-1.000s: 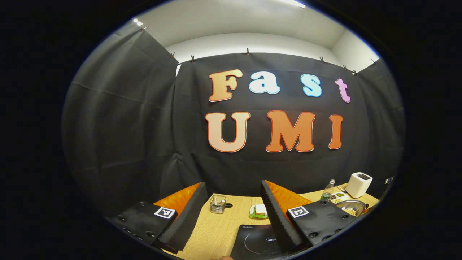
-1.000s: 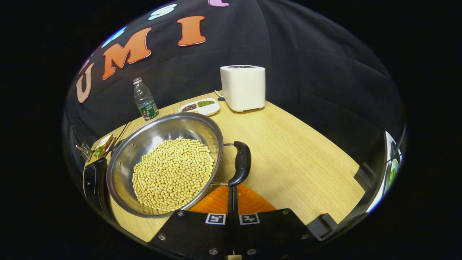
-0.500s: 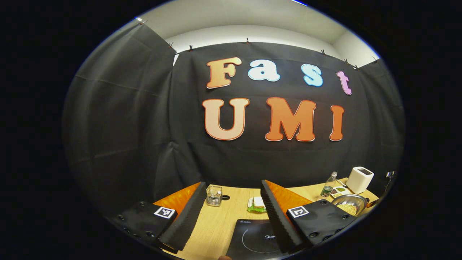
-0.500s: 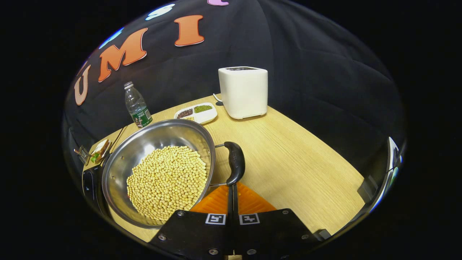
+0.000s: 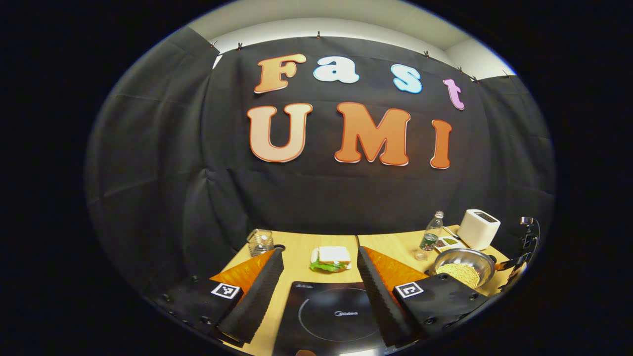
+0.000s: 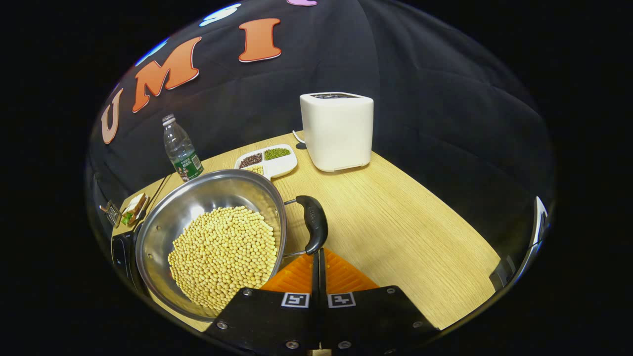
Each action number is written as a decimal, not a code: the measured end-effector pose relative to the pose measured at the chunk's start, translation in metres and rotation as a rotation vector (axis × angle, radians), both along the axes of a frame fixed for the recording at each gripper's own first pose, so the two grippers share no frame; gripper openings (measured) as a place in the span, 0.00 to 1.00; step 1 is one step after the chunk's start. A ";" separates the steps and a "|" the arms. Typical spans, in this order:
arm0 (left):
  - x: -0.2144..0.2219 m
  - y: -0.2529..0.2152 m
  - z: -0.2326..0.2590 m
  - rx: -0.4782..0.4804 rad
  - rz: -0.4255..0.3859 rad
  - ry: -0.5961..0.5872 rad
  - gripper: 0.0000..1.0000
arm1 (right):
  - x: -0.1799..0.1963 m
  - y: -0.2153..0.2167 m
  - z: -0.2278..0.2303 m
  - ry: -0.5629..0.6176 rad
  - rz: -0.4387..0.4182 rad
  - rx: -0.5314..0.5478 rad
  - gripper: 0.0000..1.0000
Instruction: First push the handle of the pot to place it horizontally, then grasp the pot with both hands and set it on the induction cooktop.
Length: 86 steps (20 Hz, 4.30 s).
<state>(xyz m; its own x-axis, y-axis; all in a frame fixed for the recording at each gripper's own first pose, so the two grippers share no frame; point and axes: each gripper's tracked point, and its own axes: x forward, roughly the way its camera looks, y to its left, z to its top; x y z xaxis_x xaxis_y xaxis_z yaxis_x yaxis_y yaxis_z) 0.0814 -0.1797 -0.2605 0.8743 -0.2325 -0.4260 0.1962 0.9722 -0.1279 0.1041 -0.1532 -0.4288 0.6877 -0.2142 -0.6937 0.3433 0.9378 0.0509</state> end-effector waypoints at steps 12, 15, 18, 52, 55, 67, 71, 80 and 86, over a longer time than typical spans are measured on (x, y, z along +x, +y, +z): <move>-0.040 -0.182 -0.103 -0.064 -0.221 0.217 0.98 | 0.022 -0.006 -0.005 0.014 0.059 0.028 0.00; -0.043 -0.217 -0.125 -0.045 -0.250 0.247 0.99 | 0.017 -0.021 0.000 0.013 0.053 0.009 0.01; -0.045 -0.248 -0.142 -0.037 -0.271 0.273 0.99 | 0.015 -0.040 0.015 -0.018 0.028 0.004 0.03; -0.026 -0.339 -0.257 -0.016 -0.294 0.526 0.71 | 0.077 0.019 -0.021 0.033 0.220 0.124 0.52; -0.029 -0.337 -0.259 -0.019 -0.284 0.539 0.65 | 0.075 0.021 -0.017 0.045 0.200 0.146 0.47; -0.017 -0.276 -0.191 -0.035 -0.242 0.492 0.67 | 0.058 0.074 0.054 -0.002 0.209 0.177 0.47; -0.018 -0.225 -0.166 -0.028 -0.209 0.466 0.64 | 0.045 0.116 0.075 -0.016 0.231 0.191 0.47; -0.026 -0.115 -0.138 -0.024 -0.151 0.450 0.64 | 0.006 0.220 0.103 -0.019 0.258 0.206 0.47; -0.026 -0.035 -0.137 -0.003 -0.118 0.450 0.64 | -0.015 0.288 0.102 -0.016 0.277 0.224 0.51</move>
<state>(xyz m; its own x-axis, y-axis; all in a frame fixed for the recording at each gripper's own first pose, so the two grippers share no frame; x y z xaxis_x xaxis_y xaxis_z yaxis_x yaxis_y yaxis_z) 0.0558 -0.2149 -0.3972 0.5702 -0.3211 -0.7561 0.2302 0.9460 -0.2282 0.0891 0.1343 -0.3265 0.7098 0.1384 -0.6907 0.0745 0.9603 0.2690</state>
